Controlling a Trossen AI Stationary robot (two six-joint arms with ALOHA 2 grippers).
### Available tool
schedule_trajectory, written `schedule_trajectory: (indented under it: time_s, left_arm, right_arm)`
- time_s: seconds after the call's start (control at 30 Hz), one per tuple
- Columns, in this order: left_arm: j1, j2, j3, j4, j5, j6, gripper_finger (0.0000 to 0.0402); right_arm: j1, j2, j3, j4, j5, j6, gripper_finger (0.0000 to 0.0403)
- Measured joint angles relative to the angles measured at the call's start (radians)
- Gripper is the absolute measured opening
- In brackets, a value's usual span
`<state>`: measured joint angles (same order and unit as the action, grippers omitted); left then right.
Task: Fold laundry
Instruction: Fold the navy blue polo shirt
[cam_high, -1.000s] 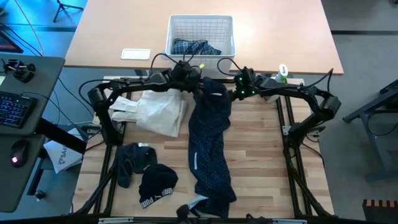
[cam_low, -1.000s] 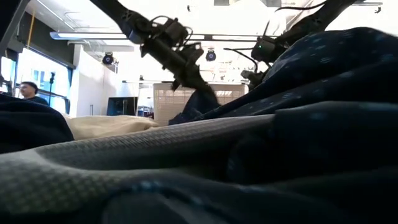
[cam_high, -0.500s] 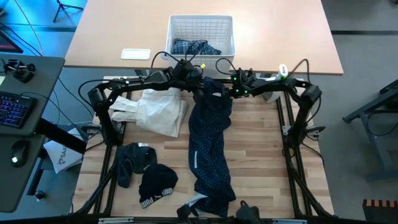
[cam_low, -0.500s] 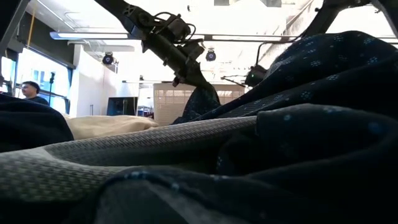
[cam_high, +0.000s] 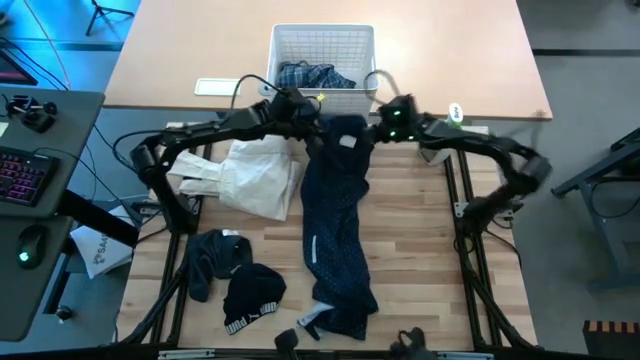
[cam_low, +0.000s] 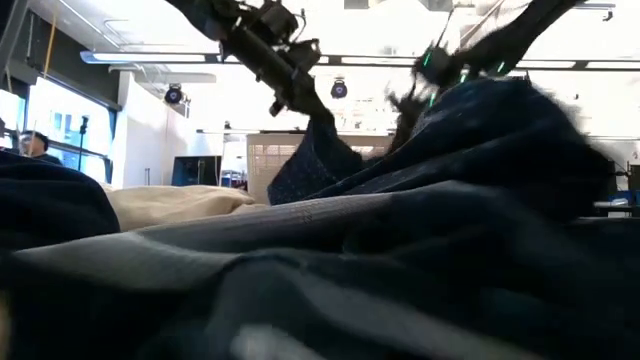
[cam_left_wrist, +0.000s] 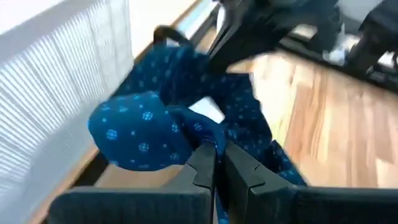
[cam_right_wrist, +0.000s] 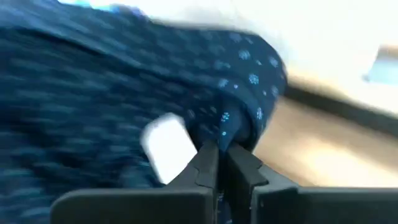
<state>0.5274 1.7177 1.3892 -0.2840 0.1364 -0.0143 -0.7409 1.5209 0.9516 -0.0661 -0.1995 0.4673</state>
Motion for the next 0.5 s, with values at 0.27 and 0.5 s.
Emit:
schedule_trajectory:
  time_s: [0.27,0.5]
  left_arm:
    - [0.029,-0.006,0.001,0.003,-0.135,0.07,0.0005]
    - [0.089,0.108,-0.002,0.058,-0.149,0.018,0.0005]
  right_arm:
    - [-0.001,-0.255,0.003,0.002,0.2,-0.071,0.0003]
    - [-0.034,-0.118,0.003,-0.024,0.206,-0.144,0.0002]
